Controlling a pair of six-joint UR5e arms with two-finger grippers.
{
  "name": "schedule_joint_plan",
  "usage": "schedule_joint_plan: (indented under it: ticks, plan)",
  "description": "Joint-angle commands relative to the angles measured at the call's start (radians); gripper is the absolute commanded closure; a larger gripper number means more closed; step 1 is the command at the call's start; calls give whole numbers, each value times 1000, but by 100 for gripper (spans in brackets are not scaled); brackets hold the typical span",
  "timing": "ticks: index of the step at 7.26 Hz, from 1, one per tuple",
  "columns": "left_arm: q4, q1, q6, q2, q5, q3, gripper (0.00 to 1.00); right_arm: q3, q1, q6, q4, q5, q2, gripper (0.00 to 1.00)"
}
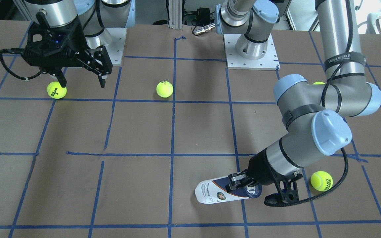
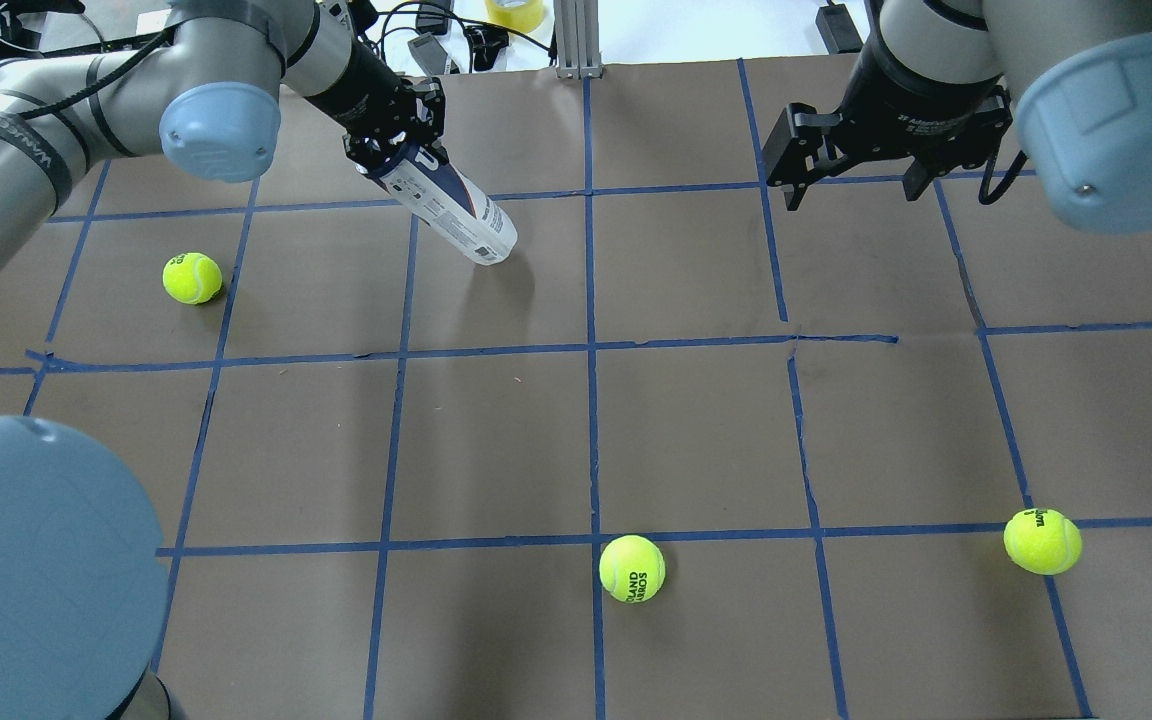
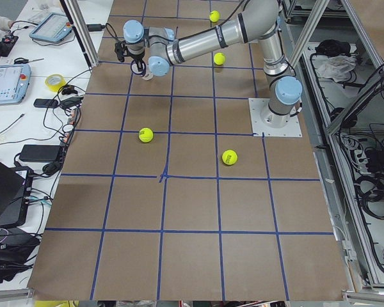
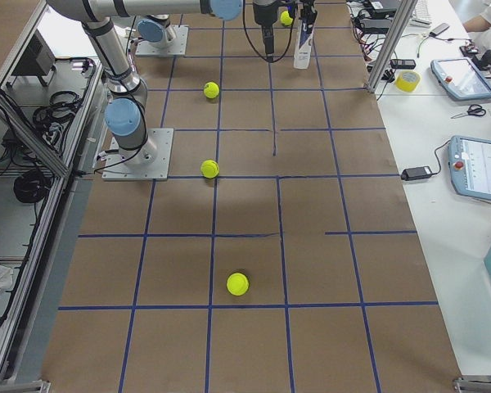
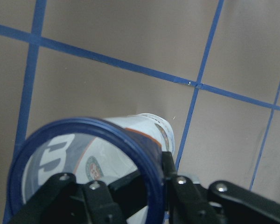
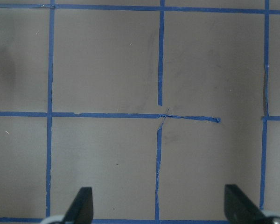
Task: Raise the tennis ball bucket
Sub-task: 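Lift the tube's open end with the left gripper, tilting it upright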
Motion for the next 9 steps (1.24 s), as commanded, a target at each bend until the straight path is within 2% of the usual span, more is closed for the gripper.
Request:
schedule_joint_plan:
  ticks: [1,2,4,9]
  plan:
    - [-8,-90,10,10,209,38,100,-2,-3,-2,1,0,0,0]
    - [10,-130,18,-1,299,40,100,0,-3,0,1,0,0,0]
    - [75,-186,21,-14,344,37,100,0,-3,0,1,0,0,0]
    - [61,-204,6,-27,335,3,100,-2,-3,-6,0,6,0,0]
